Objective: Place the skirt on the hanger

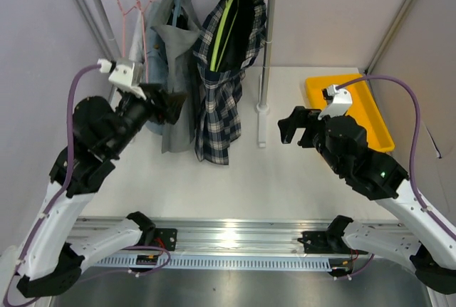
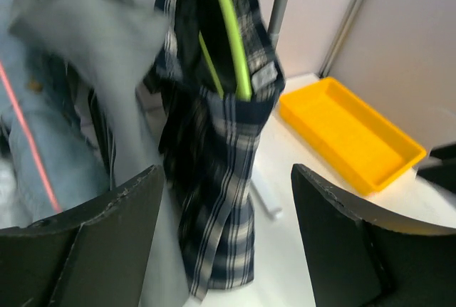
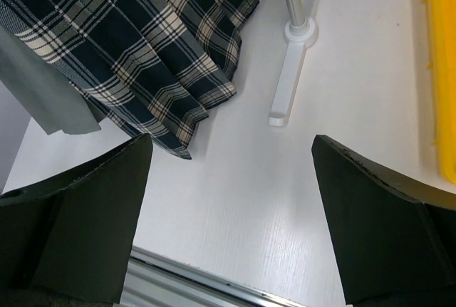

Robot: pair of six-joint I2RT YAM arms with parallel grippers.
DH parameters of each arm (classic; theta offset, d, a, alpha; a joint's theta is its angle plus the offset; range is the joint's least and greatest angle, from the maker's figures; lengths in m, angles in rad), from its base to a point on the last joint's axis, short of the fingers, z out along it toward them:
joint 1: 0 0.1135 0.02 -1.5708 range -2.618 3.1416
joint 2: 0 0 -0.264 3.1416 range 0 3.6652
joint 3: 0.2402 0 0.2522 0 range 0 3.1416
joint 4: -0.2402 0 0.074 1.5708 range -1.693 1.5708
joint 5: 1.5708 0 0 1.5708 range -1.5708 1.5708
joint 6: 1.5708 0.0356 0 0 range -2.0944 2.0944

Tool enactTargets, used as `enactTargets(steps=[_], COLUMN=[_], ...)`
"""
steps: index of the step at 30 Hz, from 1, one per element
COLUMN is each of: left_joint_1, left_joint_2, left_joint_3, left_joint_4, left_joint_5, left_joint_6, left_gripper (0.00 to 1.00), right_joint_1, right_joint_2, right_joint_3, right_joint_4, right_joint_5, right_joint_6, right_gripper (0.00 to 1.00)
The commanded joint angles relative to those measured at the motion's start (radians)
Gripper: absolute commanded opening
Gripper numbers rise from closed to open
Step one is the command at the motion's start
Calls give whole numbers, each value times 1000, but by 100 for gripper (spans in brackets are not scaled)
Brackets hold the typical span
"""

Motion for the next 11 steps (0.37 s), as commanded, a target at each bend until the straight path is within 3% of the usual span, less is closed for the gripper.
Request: enactTargets(steps=[1,11], left_joint_1=[5,5], left_joint_2=[-92,-218], left_joint_3=[-110,-216], left_joint_4=[-42,-134], left_joint_5=[0,9], left_joint_6=[-26,-41], left_gripper=[77,77], right_joint_1=[-4,-7], right_joint_2=[-44,-56], right_joint_3=[-34,-48], right_joint_4=[-9,-24], right_joint_5=[26,72], right_joint_6=[47,61], right_gripper=[100,99])
